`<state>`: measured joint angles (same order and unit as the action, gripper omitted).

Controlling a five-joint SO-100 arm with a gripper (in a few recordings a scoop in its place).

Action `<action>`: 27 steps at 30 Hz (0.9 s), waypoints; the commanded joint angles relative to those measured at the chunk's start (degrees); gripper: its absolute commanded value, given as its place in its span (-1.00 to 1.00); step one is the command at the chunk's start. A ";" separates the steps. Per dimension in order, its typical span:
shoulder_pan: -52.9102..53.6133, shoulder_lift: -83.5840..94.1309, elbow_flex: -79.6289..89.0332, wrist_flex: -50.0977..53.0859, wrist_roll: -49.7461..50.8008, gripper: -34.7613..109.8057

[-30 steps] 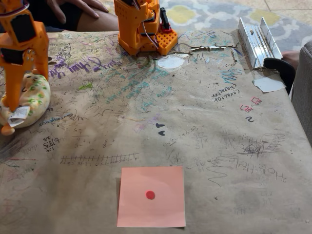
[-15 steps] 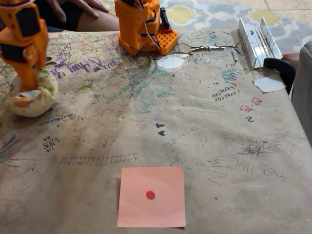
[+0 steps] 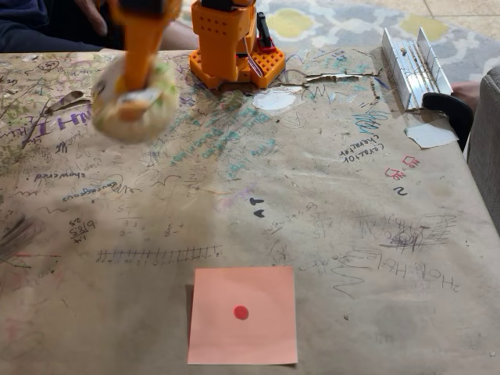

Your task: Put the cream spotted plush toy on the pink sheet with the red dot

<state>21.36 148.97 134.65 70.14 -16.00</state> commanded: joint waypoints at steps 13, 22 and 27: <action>-19.16 44.12 2.02 9.32 4.39 -0.52; -22.32 44.38 -5.10 12.13 6.68 -0.52; -25.66 44.21 -6.15 11.43 6.86 -0.52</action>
<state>-2.20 193.01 131.57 82.97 -8.35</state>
